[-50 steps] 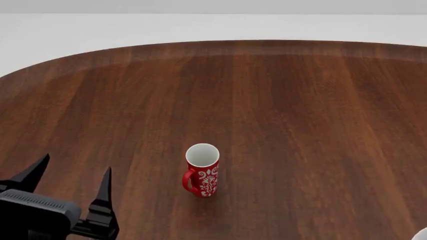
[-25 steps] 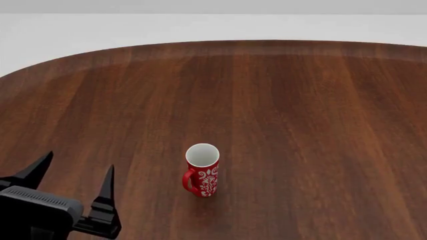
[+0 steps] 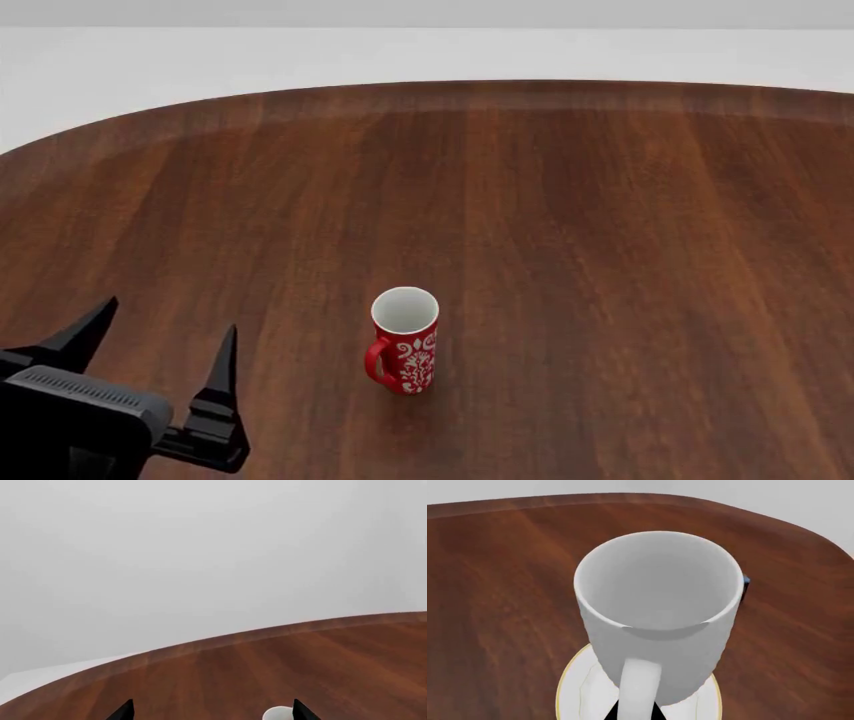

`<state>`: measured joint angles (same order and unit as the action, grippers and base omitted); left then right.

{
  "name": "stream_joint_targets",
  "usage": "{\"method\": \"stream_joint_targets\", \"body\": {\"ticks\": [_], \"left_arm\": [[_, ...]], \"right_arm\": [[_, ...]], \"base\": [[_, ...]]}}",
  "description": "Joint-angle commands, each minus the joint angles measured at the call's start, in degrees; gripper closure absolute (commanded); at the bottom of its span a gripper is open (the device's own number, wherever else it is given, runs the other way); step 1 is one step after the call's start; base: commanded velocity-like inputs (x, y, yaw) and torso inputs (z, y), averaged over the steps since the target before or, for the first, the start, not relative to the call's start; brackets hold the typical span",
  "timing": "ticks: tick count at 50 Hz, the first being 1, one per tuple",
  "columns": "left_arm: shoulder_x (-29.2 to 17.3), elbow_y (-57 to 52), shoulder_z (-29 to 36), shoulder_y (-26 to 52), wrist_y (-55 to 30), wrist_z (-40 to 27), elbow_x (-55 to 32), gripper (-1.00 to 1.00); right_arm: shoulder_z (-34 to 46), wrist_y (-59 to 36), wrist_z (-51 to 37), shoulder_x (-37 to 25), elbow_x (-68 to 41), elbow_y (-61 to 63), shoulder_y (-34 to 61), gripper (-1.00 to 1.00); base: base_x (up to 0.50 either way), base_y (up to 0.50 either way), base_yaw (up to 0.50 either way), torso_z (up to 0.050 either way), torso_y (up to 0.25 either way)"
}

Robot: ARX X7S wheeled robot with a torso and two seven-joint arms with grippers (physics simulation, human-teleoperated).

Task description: Put the white mug on the plate.

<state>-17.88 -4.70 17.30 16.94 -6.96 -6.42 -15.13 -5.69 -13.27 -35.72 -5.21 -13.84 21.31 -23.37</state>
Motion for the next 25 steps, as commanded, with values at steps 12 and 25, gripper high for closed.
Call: {"method": "stream_joint_targets", "body": {"ticks": [12, 25], "left_arm": [[-0.29, 0.09, 0.39, -0.13, 0.38, -0.22, -0.21, -1.00], [-0.78, -0.92, 0.44, -0.65, -0.13, -0.77, -0.34, -1.00]], "right_arm": [[1.61, 1.96, -0.03, -0.98, -0.98, -4.43, 1.52, 1.00], [2.48, 3.48, 0.51, -1.79, -2.06, -8.00, 2.68, 1.00]], "base": [[0.00, 0.00, 0.00, 0.000, 0.000], [0.00, 0.00, 0.00, 0.000, 0.000]]}}
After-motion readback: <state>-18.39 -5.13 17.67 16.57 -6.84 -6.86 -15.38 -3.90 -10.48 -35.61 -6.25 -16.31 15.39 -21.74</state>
